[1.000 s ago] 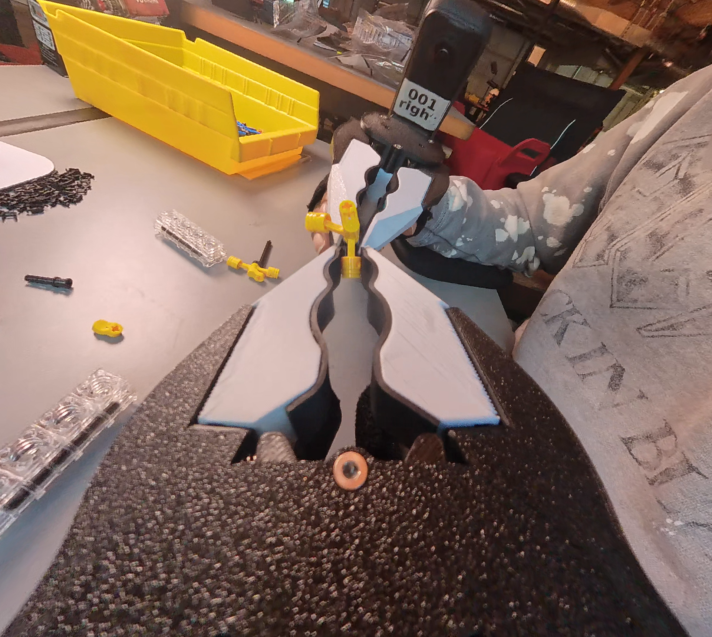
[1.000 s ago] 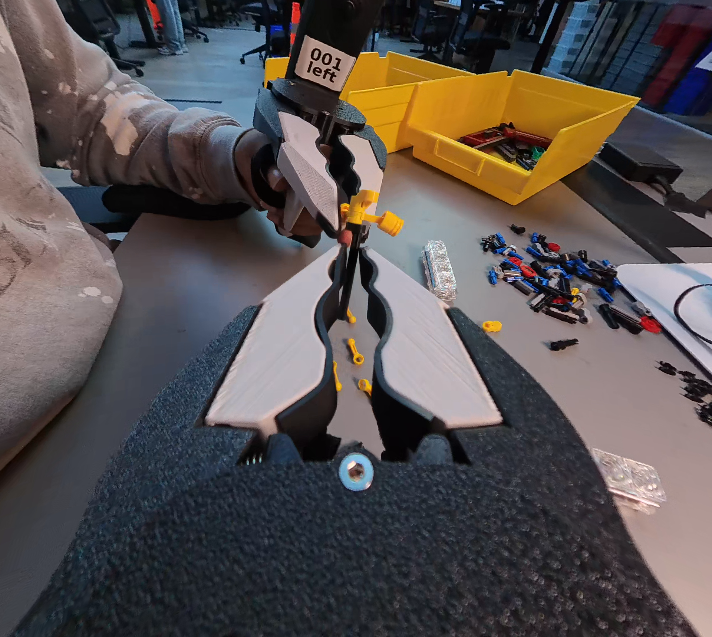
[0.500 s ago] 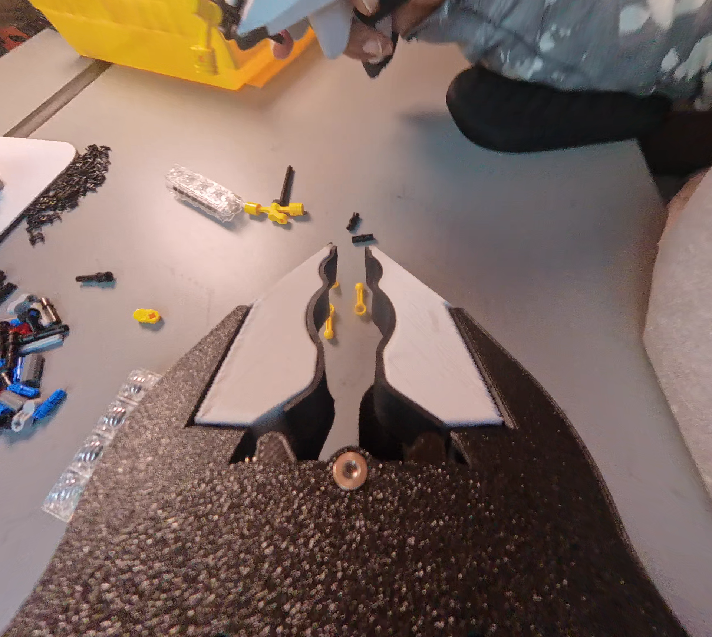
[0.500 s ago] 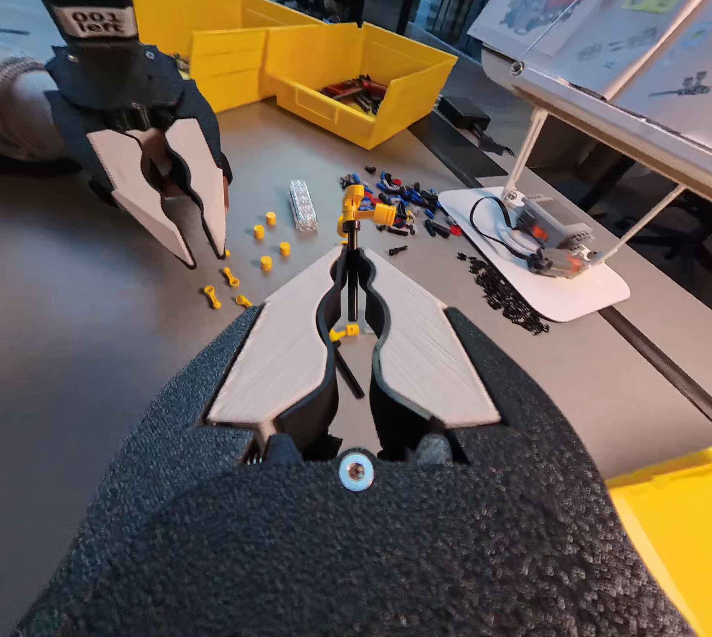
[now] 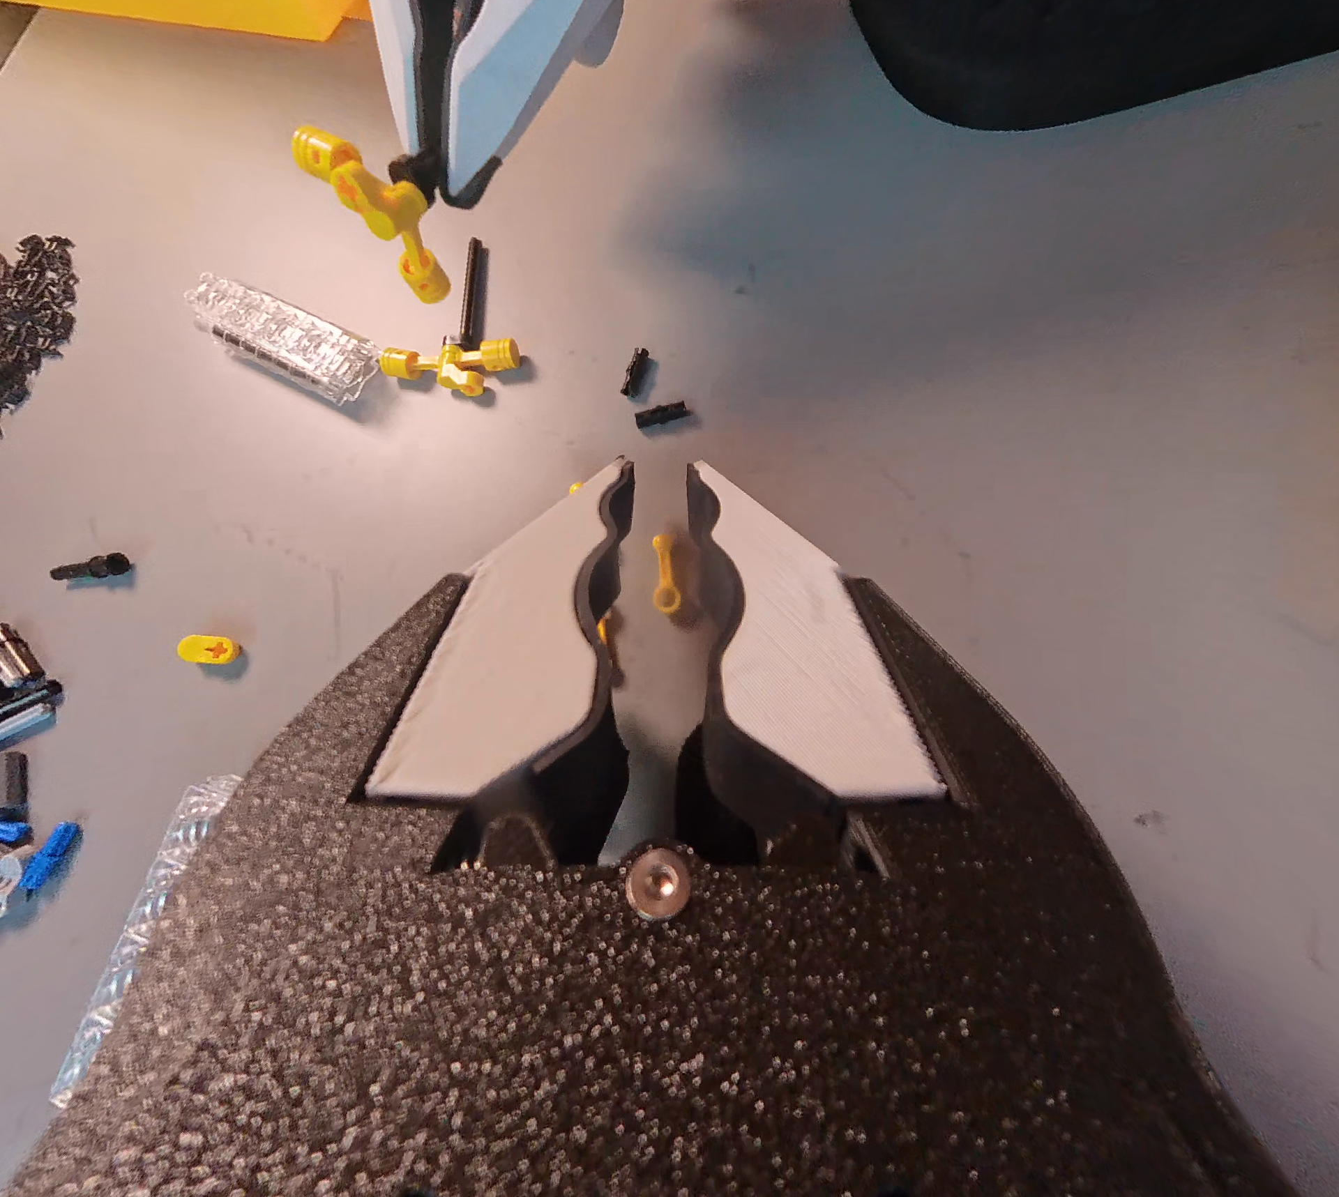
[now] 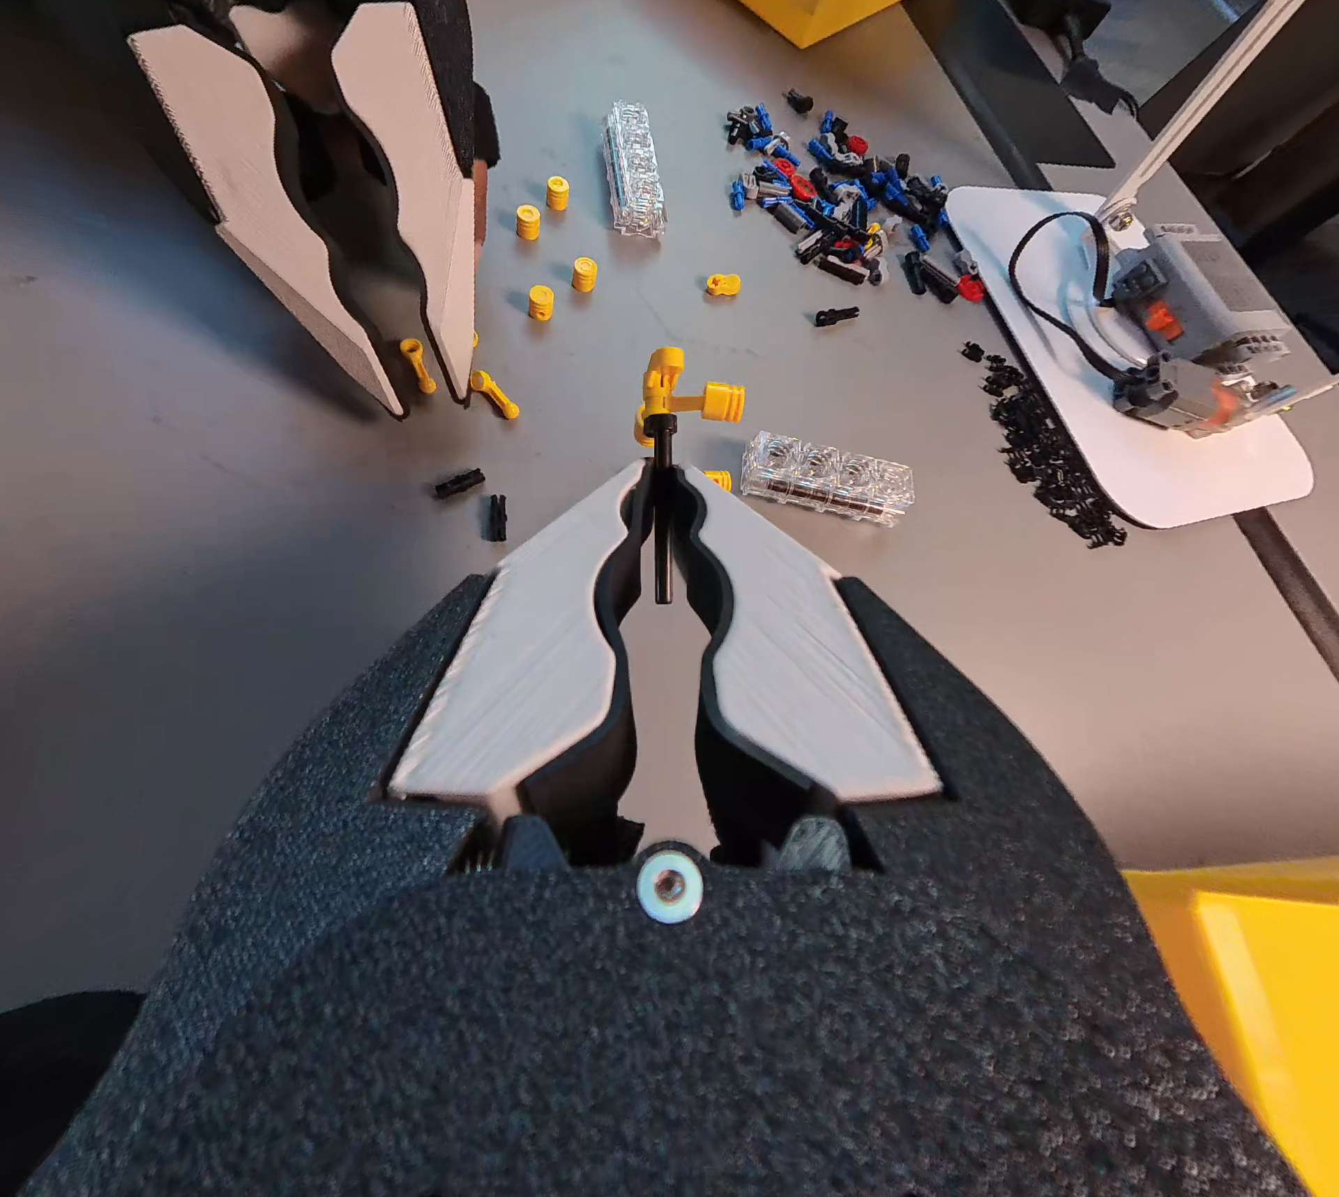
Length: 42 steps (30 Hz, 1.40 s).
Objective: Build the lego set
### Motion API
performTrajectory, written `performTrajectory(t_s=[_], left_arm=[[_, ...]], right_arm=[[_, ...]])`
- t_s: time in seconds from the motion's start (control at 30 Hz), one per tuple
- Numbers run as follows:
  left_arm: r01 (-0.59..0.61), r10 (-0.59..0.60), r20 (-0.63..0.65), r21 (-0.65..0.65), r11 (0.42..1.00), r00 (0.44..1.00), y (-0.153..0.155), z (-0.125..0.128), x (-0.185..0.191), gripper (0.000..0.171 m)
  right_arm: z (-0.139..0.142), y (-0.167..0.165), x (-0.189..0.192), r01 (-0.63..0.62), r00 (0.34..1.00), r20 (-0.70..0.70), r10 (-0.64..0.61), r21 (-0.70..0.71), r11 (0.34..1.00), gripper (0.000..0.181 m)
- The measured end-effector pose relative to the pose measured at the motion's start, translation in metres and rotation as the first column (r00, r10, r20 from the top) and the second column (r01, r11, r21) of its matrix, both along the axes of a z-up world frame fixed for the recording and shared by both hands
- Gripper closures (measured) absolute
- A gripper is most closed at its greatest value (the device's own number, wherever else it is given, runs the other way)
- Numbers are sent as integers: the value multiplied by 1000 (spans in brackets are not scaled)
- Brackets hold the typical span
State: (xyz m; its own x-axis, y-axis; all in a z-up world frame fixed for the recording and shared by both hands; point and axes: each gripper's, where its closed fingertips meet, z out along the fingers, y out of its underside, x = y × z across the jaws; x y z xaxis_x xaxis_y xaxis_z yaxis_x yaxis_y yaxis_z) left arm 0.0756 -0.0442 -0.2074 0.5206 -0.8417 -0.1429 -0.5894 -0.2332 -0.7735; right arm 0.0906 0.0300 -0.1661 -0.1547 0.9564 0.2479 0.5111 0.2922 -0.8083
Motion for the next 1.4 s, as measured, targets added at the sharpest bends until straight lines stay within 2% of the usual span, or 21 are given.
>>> performTrajectory(t_s=[0.4,0.63,1.0,1.13,1.27,1.4], left_arm=[[-18,16,-26,-78,997,1000,12,-9,13,145],[-9,8,-11,-128,992,1000,9,-13,16,157],[3,-4,-4,-125,992,1000,7,-13,16,171],[2,0,19,-115,993,1000,7,-7,14,159],[14,-9,37,-118,993,999,6,-2,15,156],[40,-43,-30,-115,993,999,10,-9,19,157]], right_arm=[[1,3,-1,18,1000,-15,-18,6,1000,177],[0,4,-1,17,1000,-19,-17,-5,1000,177],[-3,7,-2,25,999,-20,-25,-12,1000,178],[3,10,-1,39,998,-42,-40,-9,999,177],[4,12,0,46,998,-49,-47,-24,999,177],[-6,8,4,21,1000,9,-21,-44,999,177]])
